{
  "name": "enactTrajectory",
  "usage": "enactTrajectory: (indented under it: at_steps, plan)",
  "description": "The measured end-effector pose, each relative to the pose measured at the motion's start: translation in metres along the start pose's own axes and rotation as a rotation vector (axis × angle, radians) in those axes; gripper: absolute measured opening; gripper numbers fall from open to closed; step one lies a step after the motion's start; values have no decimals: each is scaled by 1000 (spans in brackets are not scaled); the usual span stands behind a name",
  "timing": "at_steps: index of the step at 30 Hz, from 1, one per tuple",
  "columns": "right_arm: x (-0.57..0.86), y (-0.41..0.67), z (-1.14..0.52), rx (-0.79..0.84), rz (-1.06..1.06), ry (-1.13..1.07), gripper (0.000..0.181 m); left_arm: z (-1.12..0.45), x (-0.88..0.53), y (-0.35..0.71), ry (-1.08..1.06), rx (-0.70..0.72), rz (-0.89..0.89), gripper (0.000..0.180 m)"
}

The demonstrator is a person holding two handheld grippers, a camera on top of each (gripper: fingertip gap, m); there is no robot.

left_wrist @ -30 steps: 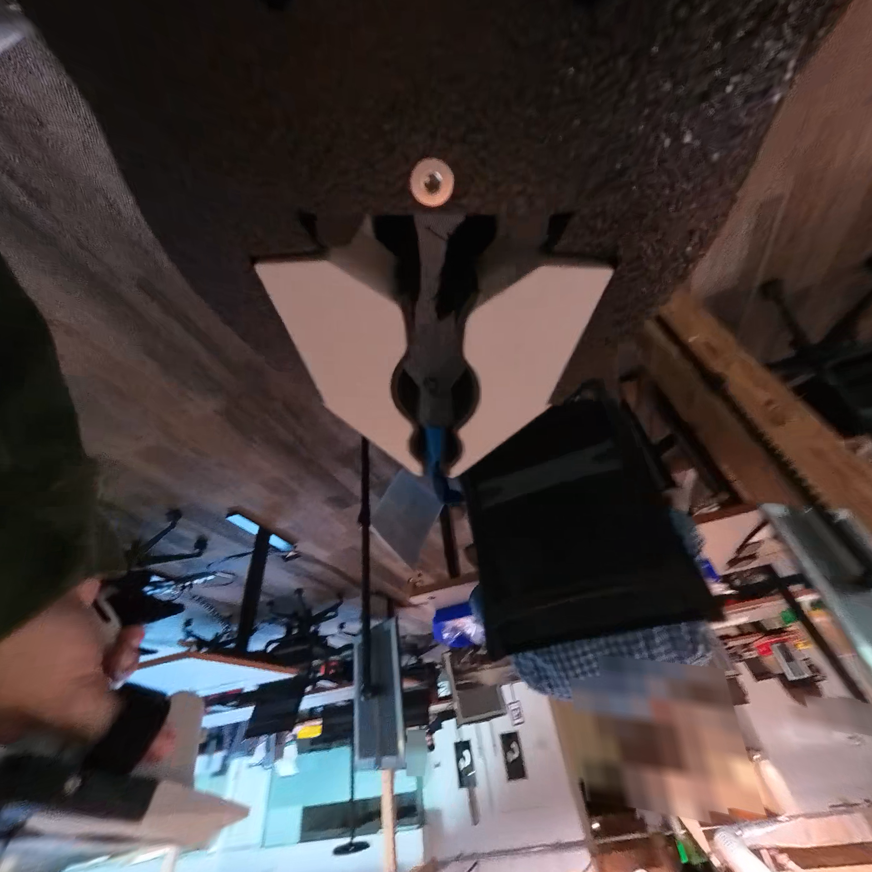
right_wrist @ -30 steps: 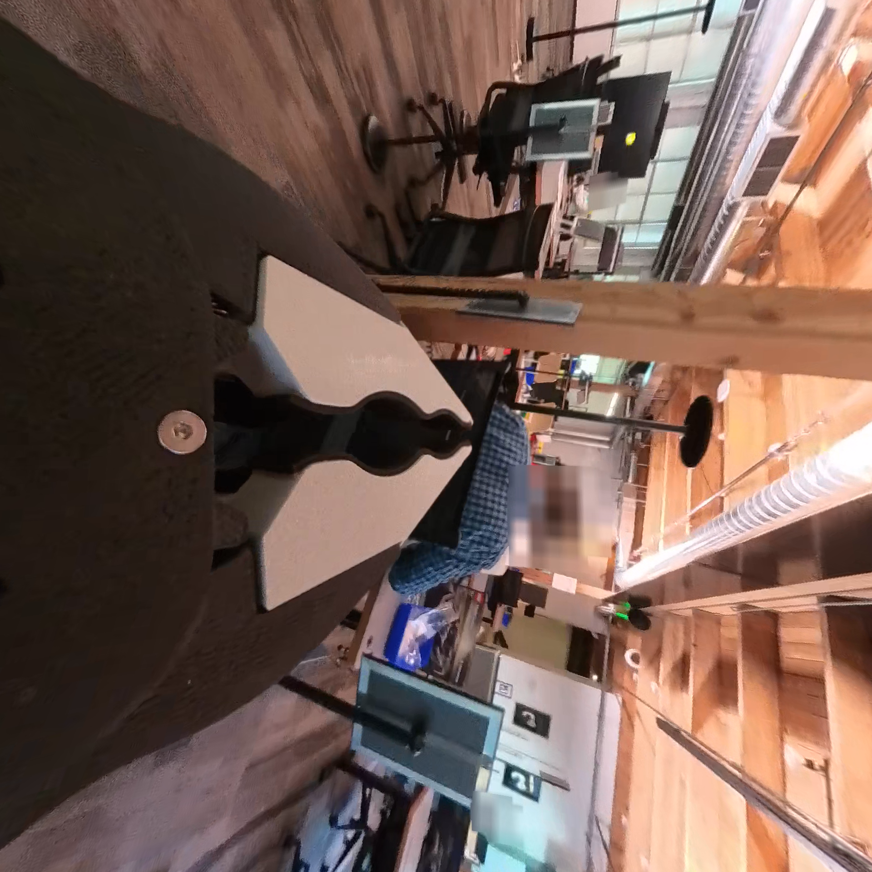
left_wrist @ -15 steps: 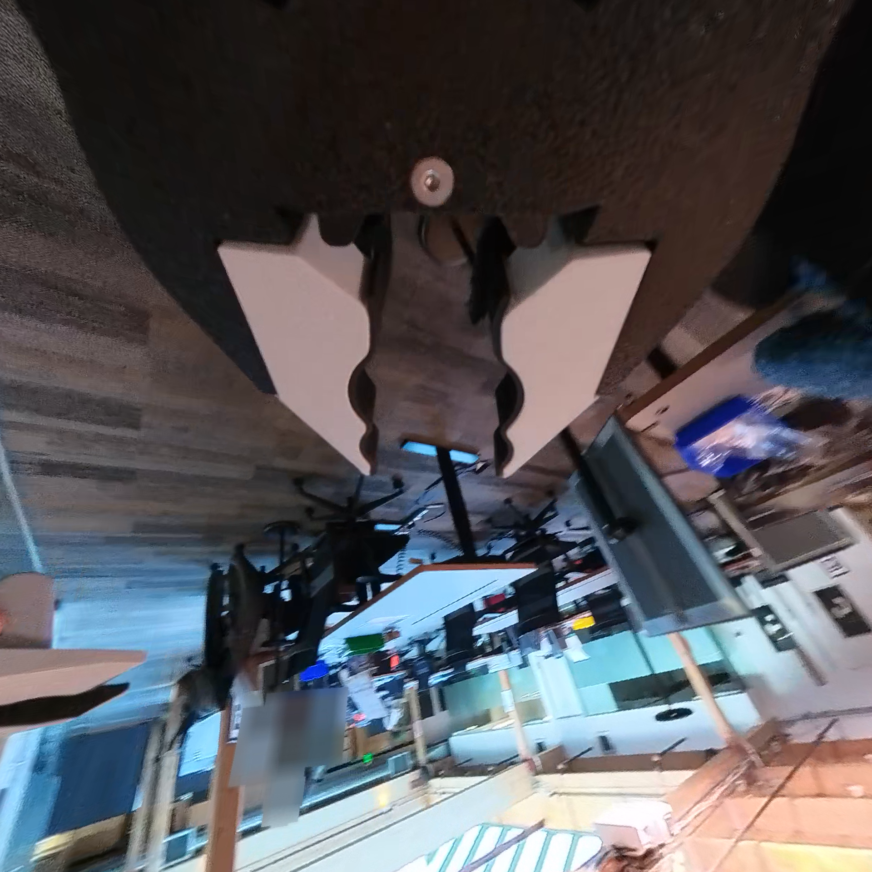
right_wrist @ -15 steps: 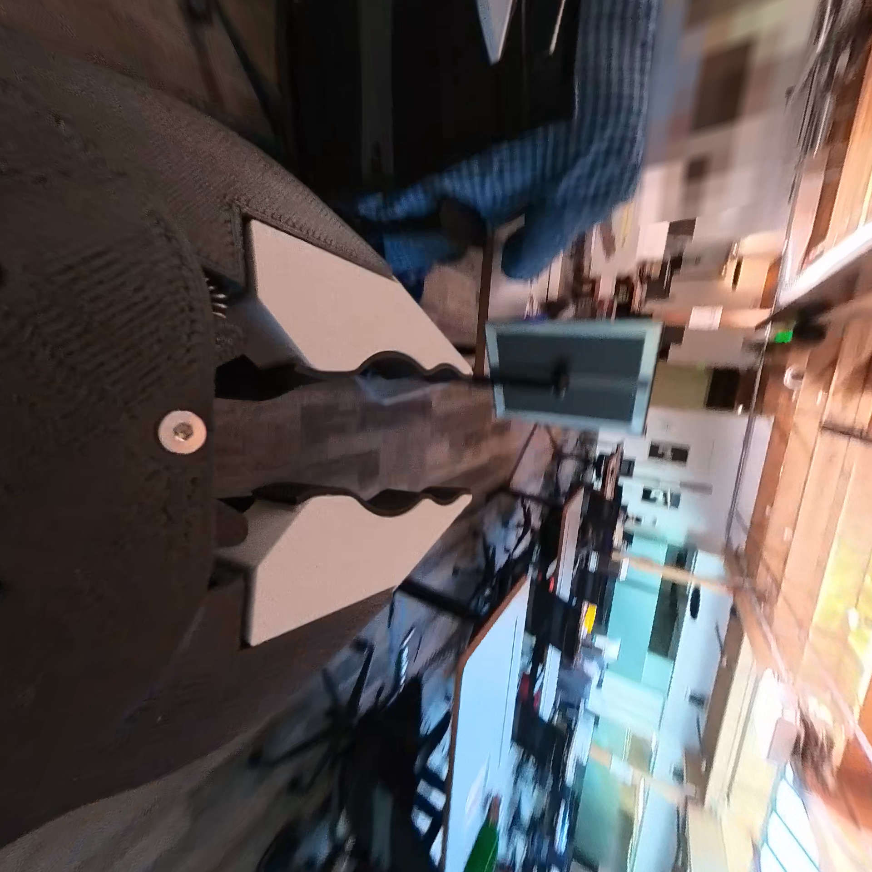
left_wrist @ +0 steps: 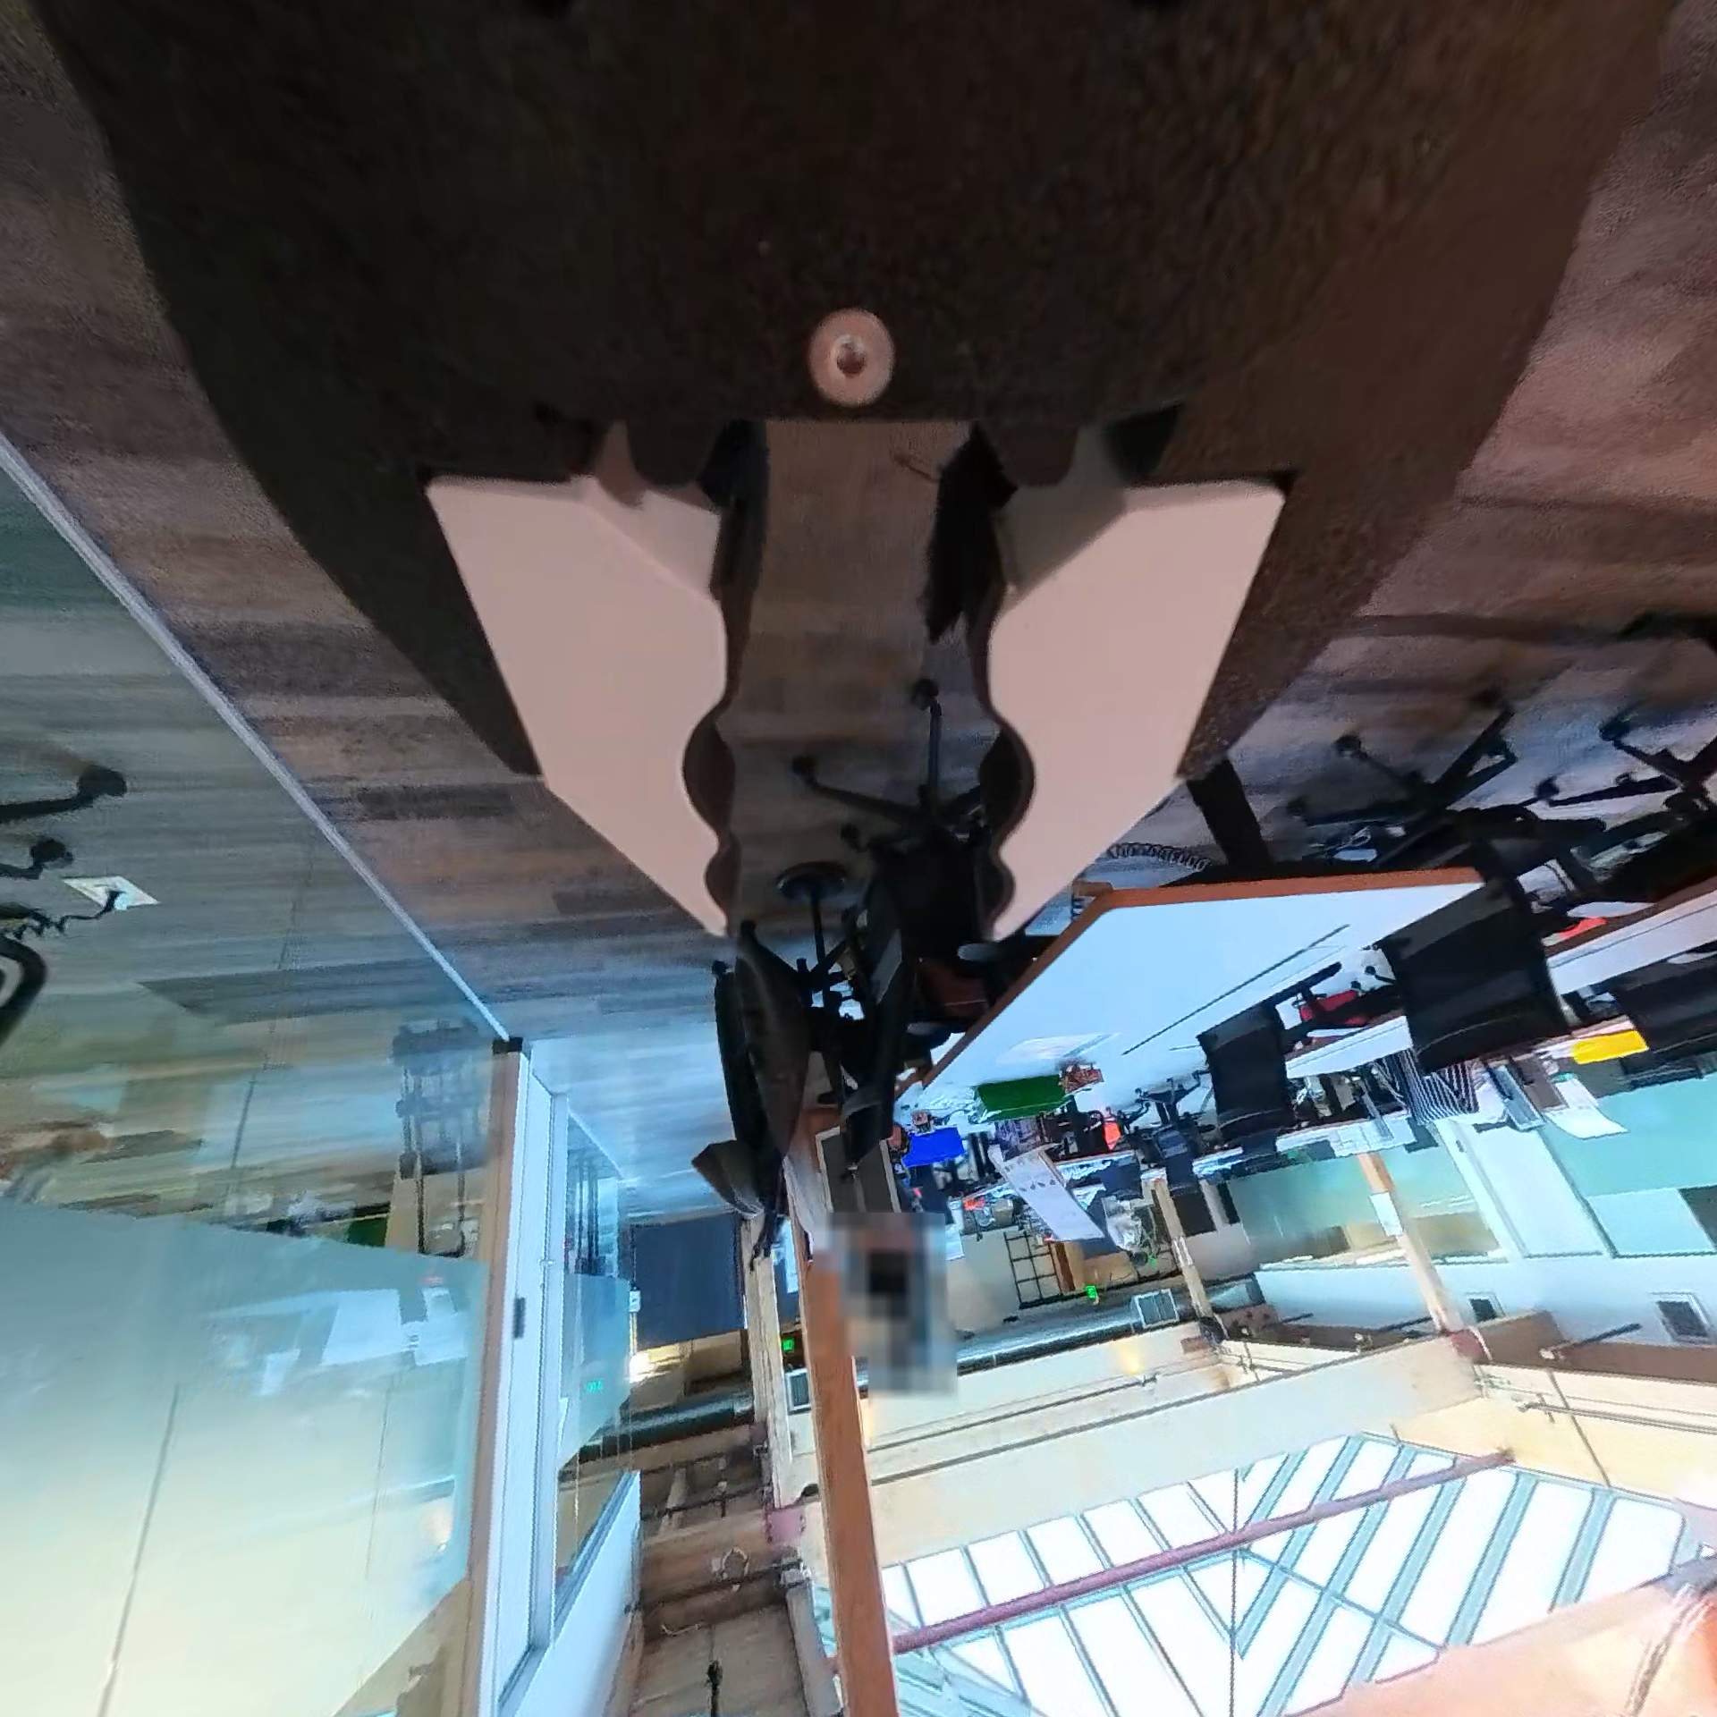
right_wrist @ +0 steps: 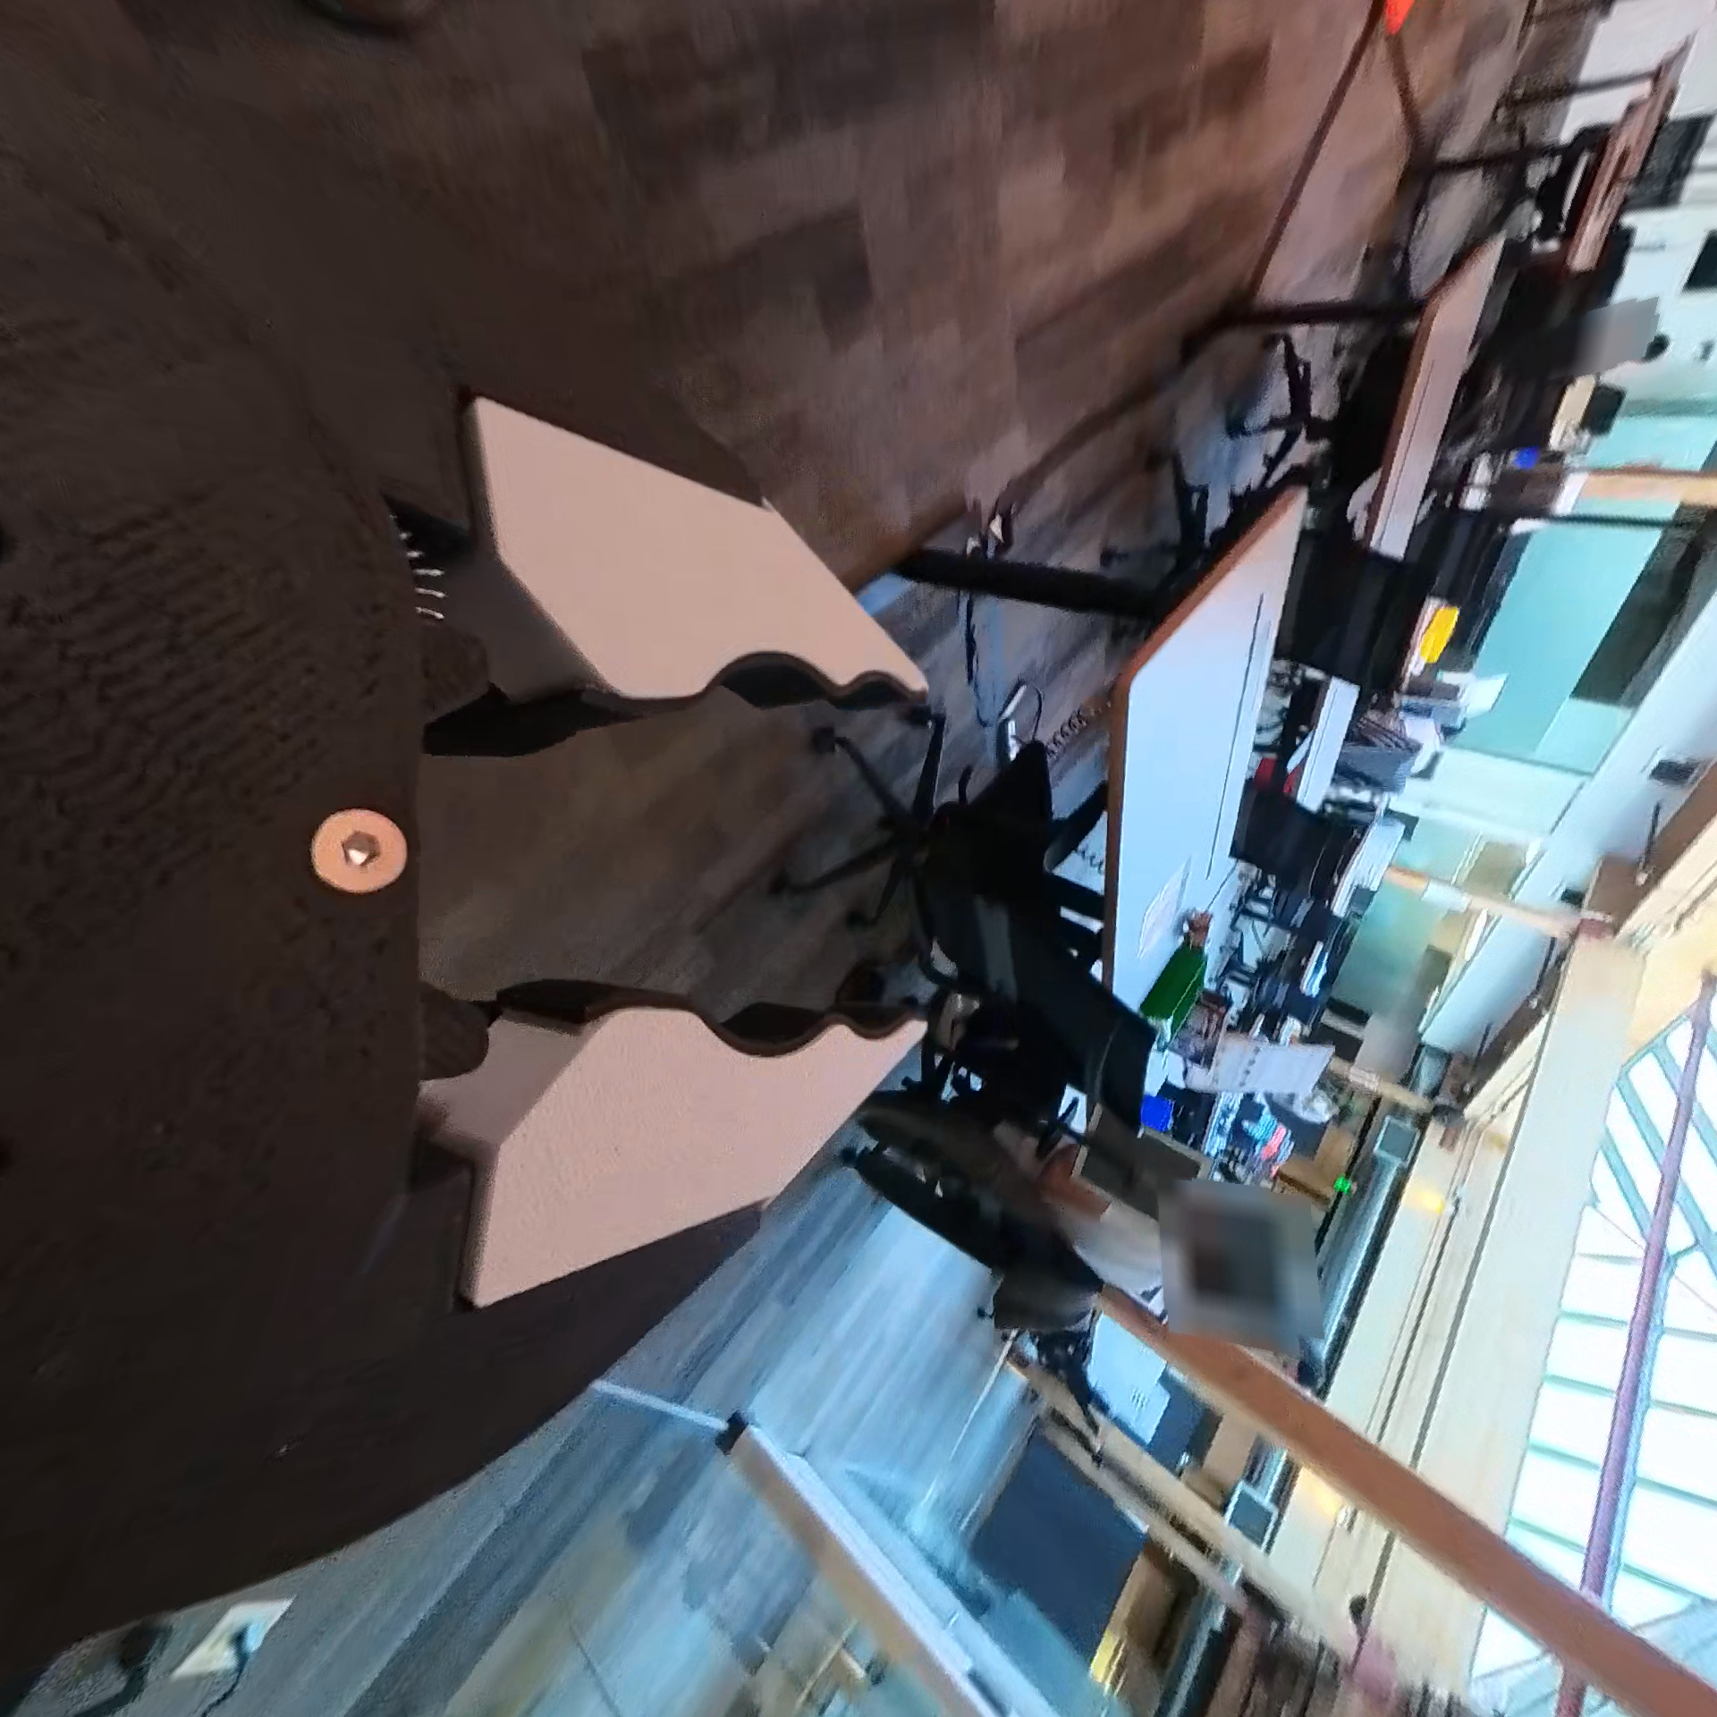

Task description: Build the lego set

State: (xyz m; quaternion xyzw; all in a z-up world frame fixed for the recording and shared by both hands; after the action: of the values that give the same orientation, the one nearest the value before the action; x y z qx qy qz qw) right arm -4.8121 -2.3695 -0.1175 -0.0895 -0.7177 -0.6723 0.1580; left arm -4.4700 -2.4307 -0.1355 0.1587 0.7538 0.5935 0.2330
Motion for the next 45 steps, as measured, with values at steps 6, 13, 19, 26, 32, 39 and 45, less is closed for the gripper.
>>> enactTrajectory:
  at_steps: [6,13,19,26,32,39,45]
  plan:
    - [34,-43,-241,49,-32,82,23,-158,-128,-72,207,-14,94,32]
    - [-103,-22,-537,69,-172,650,0,-213,-285,-122,488,-135,100,30]
    - [-282,17,-730,192,-316,925,27,-187,-438,-207,814,-183,158,31]
    - [-416,104,-953,300,-233,967,34,-255,-671,-227,925,-117,158,39]
    - [-470,123,-1142,320,-166,884,41,-328,-874,-241,997,-43,-5,42]
    - [-568,164,-1410,395,-109,760,53,-347,-1122,-267,1266,19,-99,48]
    - [-764,241,-1587,430,-211,963,58,-372,-1306,-296,1319,-175,-195,67]
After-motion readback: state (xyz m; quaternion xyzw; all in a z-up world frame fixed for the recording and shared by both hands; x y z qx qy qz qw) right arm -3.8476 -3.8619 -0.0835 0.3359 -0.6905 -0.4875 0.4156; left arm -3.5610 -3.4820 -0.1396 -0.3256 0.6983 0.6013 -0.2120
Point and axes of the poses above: each gripper's, where its closed fingertips meet, z back along the fingers, y out of its top, x = y × z across the jaws, the point moved 4 cm from there along z, back along the fingers, and after that the axes turned 7 degrees about x, right-handed, at the moved point
